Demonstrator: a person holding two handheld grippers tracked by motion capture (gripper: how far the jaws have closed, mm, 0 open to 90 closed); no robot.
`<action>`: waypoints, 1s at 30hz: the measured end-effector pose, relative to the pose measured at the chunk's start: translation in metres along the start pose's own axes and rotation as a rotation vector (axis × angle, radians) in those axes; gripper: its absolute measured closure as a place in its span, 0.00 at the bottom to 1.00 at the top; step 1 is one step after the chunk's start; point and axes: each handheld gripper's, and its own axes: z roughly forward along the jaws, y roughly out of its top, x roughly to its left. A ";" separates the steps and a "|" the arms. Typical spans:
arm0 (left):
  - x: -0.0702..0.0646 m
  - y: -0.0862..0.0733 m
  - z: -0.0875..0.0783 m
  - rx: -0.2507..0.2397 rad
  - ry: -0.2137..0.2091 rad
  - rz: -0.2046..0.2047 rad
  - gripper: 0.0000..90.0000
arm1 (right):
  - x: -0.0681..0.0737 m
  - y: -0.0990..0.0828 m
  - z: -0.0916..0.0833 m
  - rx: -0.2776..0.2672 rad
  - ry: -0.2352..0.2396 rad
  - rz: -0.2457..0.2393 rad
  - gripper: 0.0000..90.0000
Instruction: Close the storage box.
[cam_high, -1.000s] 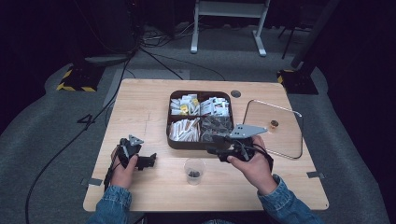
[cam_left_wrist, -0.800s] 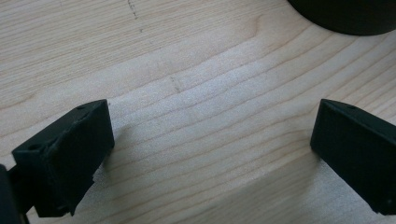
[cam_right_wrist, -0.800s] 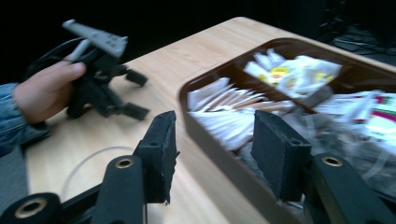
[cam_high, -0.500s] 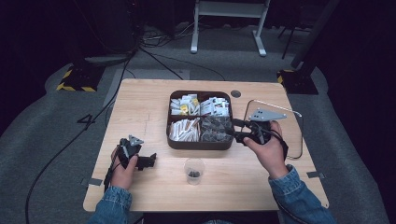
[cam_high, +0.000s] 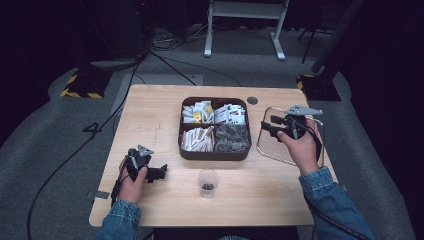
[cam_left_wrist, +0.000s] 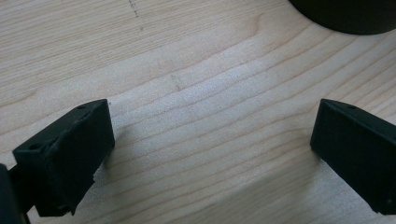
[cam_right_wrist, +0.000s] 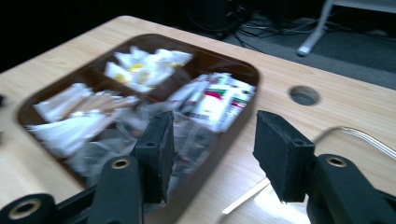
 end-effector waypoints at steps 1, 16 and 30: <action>0.000 0.000 0.000 0.000 0.000 0.000 0.00 | -0.005 -0.002 0.001 0.002 -0.010 0.005 0.54; 0.000 0.000 0.000 0.000 0.000 0.000 0.00 | -0.062 -0.026 0.008 0.033 -0.148 0.070 0.50; 0.000 0.000 0.000 0.000 0.000 0.000 0.00 | -0.101 -0.057 0.015 0.112 -0.250 0.137 0.48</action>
